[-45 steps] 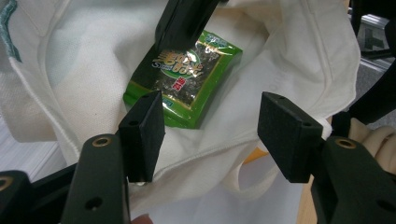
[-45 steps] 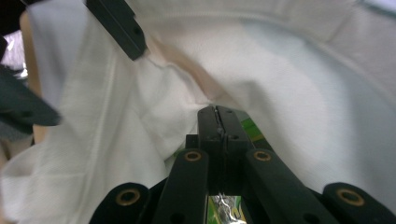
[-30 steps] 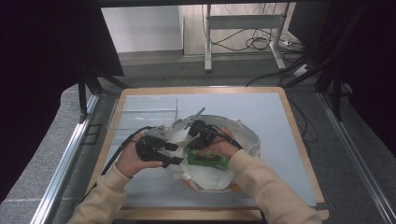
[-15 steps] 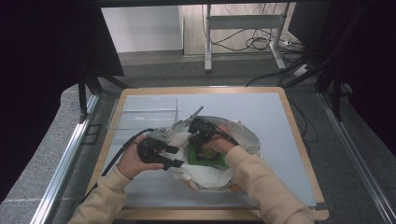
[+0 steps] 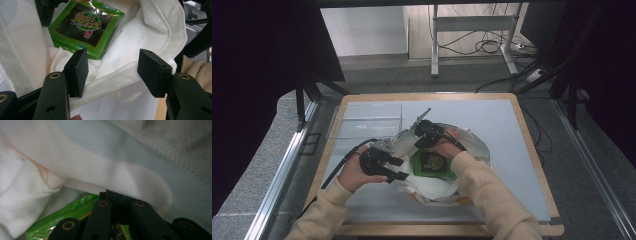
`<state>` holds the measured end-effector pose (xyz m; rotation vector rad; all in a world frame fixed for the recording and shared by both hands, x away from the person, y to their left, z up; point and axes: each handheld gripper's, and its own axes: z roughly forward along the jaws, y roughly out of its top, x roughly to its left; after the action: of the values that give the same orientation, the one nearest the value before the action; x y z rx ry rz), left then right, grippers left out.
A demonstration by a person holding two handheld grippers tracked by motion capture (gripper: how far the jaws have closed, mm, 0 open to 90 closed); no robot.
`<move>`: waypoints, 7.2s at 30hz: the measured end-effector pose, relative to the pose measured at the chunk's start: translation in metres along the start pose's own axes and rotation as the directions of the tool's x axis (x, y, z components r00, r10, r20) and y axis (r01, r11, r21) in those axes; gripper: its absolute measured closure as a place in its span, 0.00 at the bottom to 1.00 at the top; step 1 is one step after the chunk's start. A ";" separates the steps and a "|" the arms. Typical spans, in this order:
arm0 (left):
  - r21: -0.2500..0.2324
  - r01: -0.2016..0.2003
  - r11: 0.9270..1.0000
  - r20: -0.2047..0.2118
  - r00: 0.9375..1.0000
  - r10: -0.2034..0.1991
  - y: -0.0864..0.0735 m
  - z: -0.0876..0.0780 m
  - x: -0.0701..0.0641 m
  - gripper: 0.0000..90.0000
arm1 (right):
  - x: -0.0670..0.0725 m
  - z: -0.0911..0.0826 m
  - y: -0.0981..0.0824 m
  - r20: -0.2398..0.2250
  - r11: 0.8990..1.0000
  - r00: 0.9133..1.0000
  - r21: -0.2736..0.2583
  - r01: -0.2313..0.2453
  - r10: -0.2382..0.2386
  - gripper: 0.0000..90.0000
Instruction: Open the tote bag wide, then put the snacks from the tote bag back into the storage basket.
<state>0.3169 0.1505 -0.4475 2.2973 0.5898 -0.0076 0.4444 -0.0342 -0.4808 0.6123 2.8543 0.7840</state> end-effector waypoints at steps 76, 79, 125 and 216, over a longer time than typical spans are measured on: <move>0.022 0.009 1.000 -0.014 1.000 -0.009 0.000 0.001 0.000 0.46 | -0.022 -0.078 -0.079 0.221 0.975 0.973 0.189 -0.116 0.072 0.99; 0.021 0.010 1.000 -0.014 1.000 -0.009 -0.001 0.001 0.000 0.46 | -0.026 -0.079 -0.082 0.236 0.975 0.969 0.190 -0.114 0.068 0.99; -0.115 0.030 0.993 -0.136 0.990 -0.046 -0.003 -0.036 0.005 0.36 | 0.013 -0.105 -0.077 0.037 0.943 0.943 -0.037 -0.331 0.332 0.40; -0.109 0.015 0.994 -0.141 0.989 -0.031 -0.006 -0.034 0.003 0.35 | 0.006 -0.091 -0.088 -0.021 0.831 0.831 0.029 -0.556 0.556 0.95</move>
<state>0.3113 0.1783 -0.4274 2.1980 0.6734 0.1751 0.3880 -0.1434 -0.4478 1.4910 2.7191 0.8267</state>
